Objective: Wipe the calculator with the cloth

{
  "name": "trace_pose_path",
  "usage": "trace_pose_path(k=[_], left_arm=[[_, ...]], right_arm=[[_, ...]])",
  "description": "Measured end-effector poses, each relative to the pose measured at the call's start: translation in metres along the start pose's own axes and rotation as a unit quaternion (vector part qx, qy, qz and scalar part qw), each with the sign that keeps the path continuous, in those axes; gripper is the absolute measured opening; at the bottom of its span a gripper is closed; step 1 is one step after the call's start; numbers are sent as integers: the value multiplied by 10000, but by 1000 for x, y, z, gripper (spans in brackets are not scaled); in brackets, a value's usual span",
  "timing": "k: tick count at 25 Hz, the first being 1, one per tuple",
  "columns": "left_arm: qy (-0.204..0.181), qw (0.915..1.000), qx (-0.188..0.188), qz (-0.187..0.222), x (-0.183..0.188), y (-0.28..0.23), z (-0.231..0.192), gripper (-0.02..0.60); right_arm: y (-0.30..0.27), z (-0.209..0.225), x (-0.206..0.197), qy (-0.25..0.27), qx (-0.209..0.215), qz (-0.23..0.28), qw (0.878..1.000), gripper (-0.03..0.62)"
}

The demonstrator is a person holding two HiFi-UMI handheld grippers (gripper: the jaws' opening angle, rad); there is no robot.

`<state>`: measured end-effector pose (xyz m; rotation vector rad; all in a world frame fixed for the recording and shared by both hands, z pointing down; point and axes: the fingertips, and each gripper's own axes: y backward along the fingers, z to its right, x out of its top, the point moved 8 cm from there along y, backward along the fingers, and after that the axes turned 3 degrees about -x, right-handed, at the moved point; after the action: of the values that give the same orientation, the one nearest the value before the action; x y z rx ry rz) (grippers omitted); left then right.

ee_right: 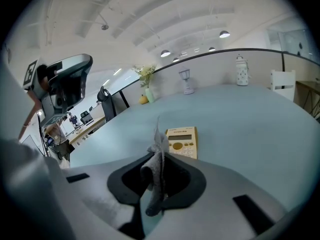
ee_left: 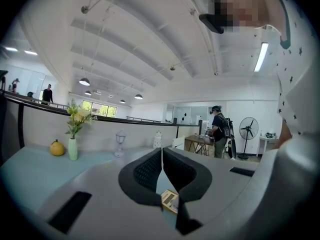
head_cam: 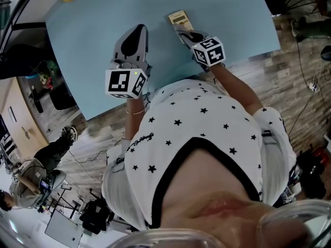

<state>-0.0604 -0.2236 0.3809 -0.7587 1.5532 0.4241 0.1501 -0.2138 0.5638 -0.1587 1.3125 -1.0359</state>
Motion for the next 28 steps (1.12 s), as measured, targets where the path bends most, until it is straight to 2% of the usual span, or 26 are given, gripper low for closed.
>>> trace_pose_path(k=[14, 28], left_arm=[[-10, 9995, -311, -50, -1, -18, 15, 32], [-33, 9993, -368, -83, -1, -21, 17, 32]], right_arm=[[28, 43, -11, -476, -656, 140, 9966, 44], [30, 47, -18, -569, -735, 127, 9956, 44]])
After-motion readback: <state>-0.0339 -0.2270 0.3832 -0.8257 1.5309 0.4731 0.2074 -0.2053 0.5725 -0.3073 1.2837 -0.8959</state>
